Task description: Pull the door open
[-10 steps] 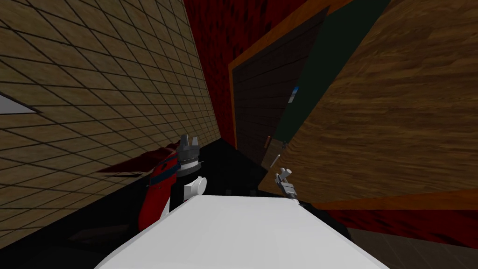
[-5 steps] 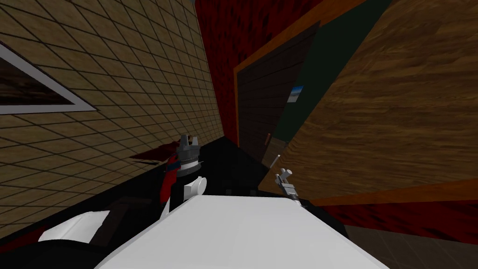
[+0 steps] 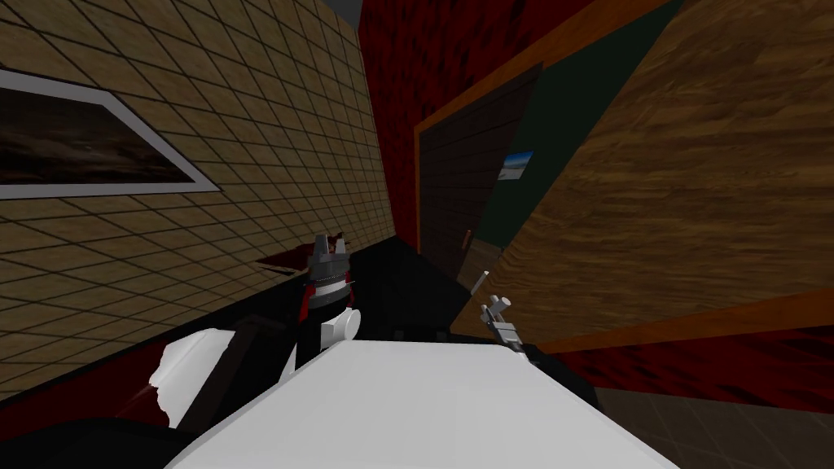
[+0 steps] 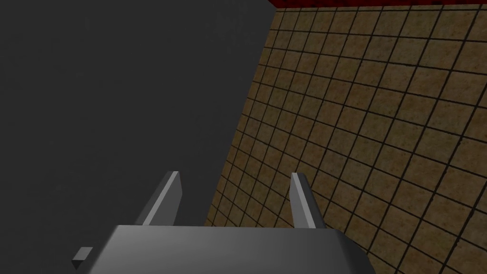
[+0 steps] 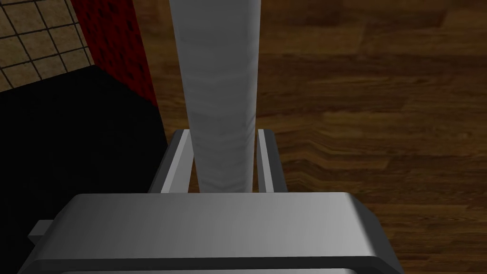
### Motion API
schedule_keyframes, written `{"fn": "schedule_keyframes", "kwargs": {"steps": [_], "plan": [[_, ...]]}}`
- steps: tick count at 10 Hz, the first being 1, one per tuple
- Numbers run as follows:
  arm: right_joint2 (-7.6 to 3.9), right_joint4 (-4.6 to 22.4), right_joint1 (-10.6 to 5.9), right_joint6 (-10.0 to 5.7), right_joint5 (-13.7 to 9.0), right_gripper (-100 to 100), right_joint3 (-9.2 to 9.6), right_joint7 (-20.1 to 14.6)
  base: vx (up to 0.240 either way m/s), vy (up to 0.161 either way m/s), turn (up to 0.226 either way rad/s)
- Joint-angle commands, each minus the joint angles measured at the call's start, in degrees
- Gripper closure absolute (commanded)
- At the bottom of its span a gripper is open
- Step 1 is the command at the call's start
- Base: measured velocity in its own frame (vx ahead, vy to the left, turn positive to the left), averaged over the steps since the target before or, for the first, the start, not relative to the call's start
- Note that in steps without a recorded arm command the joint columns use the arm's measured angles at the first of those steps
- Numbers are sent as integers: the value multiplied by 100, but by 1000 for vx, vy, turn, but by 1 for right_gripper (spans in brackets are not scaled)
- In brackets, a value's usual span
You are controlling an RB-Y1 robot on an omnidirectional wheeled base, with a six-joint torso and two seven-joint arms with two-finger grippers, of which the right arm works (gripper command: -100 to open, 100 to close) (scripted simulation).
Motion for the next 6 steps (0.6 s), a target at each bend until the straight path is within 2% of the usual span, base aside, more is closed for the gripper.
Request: {"fn": "schedule_keyframes", "kwargs": {"steps": [1, 6], "plan": [[-36, 60, -17, -115, 32, 100, 52, -74, -230, -32, 158], [-176, 277, -56, -413, 118, 100, 211, -303, -196, -40, 125]]}}
